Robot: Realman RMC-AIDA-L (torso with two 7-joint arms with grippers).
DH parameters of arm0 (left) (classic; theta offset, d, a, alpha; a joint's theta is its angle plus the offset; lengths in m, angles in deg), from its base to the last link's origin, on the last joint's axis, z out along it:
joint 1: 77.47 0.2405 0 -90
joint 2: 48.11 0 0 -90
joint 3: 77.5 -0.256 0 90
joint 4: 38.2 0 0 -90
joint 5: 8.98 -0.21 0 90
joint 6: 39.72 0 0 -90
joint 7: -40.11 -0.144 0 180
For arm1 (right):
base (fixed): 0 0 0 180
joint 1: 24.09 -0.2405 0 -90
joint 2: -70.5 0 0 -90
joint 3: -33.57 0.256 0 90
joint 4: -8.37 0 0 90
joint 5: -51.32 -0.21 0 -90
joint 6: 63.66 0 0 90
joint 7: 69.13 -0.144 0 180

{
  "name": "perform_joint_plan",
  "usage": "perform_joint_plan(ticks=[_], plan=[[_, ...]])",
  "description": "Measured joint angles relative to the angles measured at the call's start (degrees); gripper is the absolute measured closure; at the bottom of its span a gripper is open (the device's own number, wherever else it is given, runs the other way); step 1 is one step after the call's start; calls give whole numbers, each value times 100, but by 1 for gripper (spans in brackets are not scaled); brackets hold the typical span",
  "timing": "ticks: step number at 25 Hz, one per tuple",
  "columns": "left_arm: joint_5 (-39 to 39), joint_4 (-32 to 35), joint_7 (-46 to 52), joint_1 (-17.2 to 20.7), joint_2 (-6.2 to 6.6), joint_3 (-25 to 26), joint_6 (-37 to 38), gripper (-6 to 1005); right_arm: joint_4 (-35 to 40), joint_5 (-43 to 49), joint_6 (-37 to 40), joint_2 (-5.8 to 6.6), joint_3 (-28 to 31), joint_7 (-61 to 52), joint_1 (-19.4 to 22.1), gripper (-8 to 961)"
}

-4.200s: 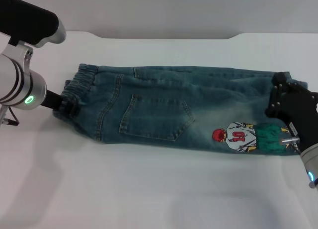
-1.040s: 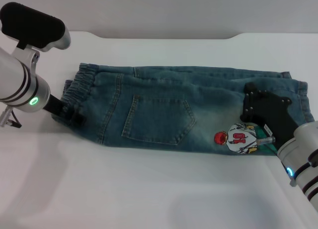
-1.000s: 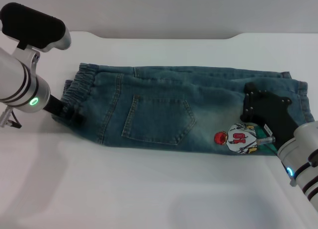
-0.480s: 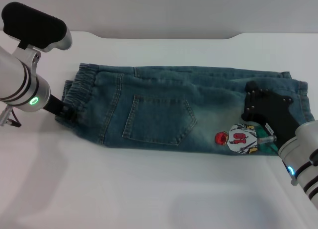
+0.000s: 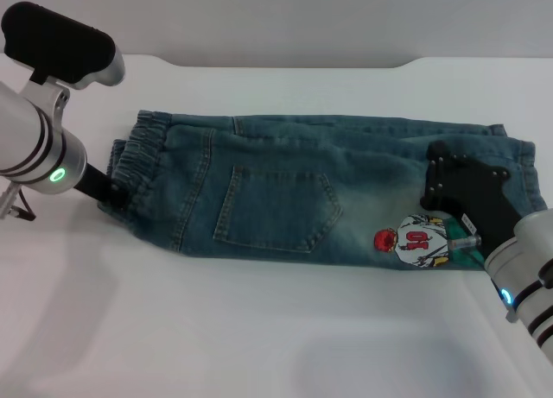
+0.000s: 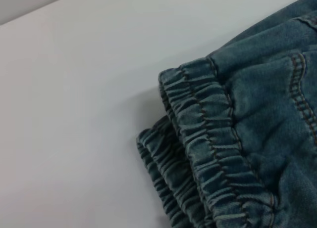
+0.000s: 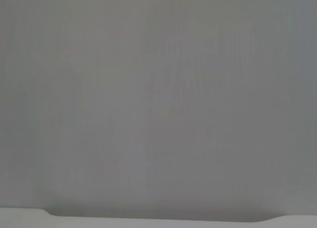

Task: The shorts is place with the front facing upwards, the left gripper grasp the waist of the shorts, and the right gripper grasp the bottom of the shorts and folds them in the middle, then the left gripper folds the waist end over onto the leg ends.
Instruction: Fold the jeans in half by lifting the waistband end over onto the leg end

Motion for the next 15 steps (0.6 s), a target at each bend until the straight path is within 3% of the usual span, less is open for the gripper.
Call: perform_joint_plan(ticks=[8,15], plan=[[-15,-526,7,128,5,6,-206,953,117,-34,-88,-17,4,0,-86,954],[-27,-1529,4,412,9,64,-559,959,211,-45,-243,-36,9,-3,-259,954]])
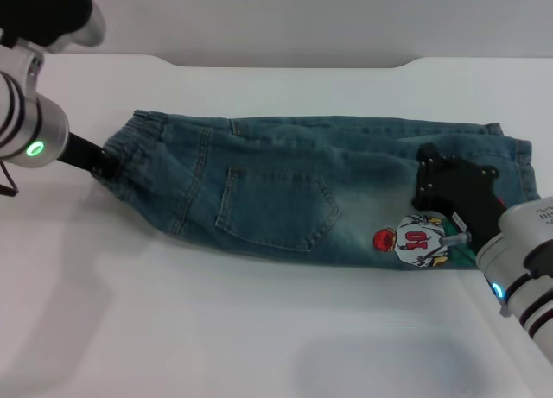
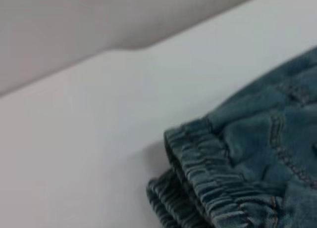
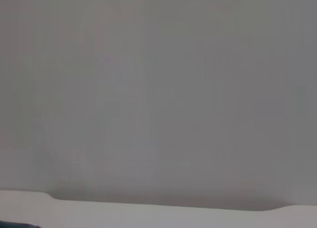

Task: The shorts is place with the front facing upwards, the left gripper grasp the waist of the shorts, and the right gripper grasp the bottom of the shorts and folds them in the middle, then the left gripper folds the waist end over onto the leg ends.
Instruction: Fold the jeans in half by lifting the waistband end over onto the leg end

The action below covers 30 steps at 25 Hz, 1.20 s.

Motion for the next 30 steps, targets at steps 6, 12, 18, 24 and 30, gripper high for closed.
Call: perform_joint_plan(ticks=[6,12,18,24,30], plan=[[22,-728,-1,246,-10,-26,-116,958,155,0,-122,-12,-5,-85,-191,953],[39,-1287,16,399,-9,-34,-174,959,646,38,-338,-19,-203,-889,-679,953],[52,-1700,35,473,-16,-34,-199,958,732,38,-451,-41,-391,-964,-901,953],[355,-1860,-11,478,-13,-38,-166,958,710,35,-770,-52,-651,-1185,-1141,954],[619,-2235,-103,478,-13,-41,-82,959,756,39,-975,-72,-1099,-1805,-1463,954]])
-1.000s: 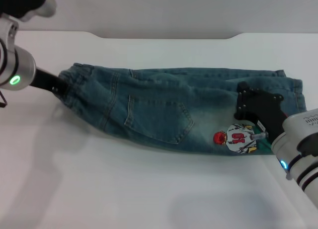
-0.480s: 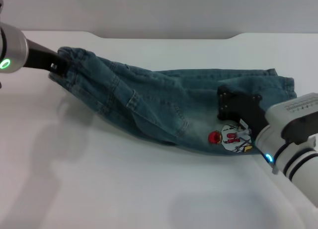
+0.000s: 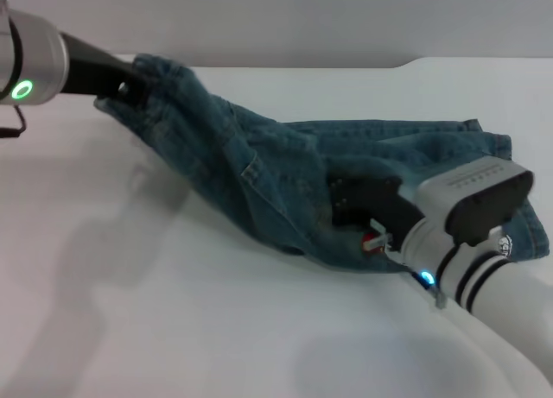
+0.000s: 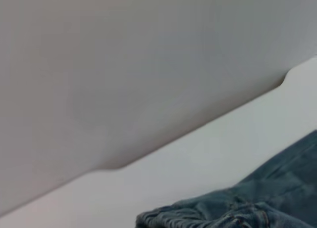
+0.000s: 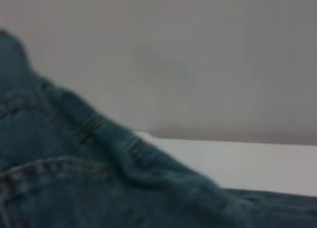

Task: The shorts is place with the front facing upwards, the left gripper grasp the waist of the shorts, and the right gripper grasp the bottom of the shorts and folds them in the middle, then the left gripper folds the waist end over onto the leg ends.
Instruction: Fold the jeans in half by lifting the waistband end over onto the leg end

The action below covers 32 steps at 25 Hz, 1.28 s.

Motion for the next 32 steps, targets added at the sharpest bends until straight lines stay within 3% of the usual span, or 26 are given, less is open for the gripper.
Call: perform_joint_plan(ticks=[13,21,32], plan=[[286,-323,-122,-29,4,45,147,958,-23,-23,-322,-13,-111,-256,-213,954],[679,-332,-271,-43,14,60,389,958,157,2,-393,-18,-287,-869,-597,953],[863,-329,-369,-44,16,23,523,959,-225,5,-557,-25,-583,-891,-890,953]])
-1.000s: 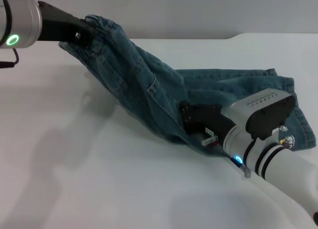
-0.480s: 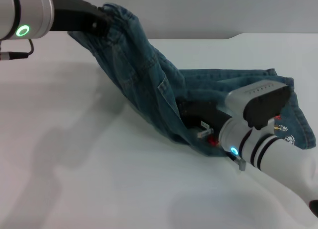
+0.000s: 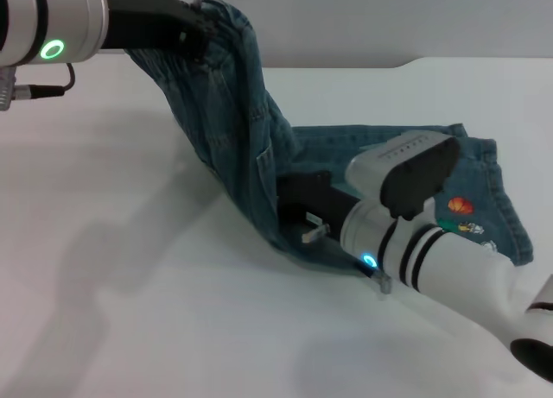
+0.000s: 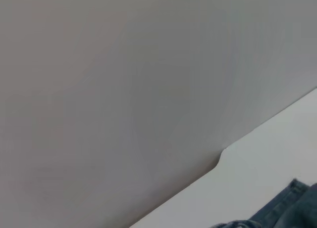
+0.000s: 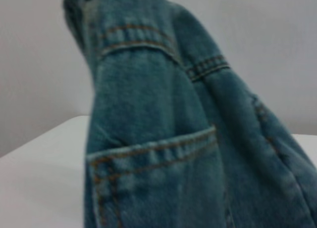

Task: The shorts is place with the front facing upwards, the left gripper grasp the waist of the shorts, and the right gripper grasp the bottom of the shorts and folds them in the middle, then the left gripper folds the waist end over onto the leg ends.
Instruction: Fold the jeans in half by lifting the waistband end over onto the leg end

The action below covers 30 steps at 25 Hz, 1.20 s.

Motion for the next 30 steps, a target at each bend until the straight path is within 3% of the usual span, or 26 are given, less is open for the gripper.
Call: perform_joint_plan(ticks=[14,19,24,30], plan=[[472,15,-270,38,-12,9,247,958,-141,5,-159,-9,-277,-277,-374,953],[483,20,-326,146,-4,33,330,958,-109,7,134,30,-169,-193,-14,954],[476,42,-430,249,-2,48,361,957,182,7,487,111,616,125,585,954],[524,22,-561,278,0,175,369,958,229,11,441,133,1039,280,895,954]])
